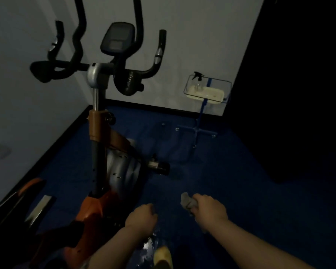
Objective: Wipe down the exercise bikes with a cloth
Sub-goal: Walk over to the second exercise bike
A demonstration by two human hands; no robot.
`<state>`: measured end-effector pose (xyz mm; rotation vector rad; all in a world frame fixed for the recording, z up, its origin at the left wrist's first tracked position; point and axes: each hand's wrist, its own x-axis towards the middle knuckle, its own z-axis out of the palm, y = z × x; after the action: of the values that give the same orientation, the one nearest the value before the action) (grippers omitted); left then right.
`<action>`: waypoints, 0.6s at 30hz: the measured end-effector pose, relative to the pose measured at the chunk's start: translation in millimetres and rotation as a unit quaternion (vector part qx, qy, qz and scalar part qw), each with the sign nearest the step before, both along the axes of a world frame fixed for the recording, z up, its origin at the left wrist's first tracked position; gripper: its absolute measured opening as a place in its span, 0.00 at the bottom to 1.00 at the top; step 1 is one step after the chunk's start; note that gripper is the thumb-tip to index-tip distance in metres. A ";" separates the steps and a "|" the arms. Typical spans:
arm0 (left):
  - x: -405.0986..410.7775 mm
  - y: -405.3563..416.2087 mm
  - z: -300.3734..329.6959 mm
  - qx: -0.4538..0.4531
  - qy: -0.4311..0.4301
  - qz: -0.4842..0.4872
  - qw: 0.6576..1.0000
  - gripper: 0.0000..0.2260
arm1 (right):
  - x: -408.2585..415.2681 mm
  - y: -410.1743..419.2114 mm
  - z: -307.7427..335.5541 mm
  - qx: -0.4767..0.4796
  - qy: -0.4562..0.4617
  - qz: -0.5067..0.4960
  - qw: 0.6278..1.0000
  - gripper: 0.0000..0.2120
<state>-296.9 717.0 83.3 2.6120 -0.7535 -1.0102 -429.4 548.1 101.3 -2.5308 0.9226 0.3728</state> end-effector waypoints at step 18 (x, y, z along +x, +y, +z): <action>150.3 -139.1 9.2 0.004 -0.024 0.087 0.996 0.14 | 184.9 -146.7 6.2 0.007 -0.032 0.108 0.994 0.08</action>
<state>-146.6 577.9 92.5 2.6624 -0.5213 -0.9067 -244.6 401.4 107.5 -2.6209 0.6223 0.3589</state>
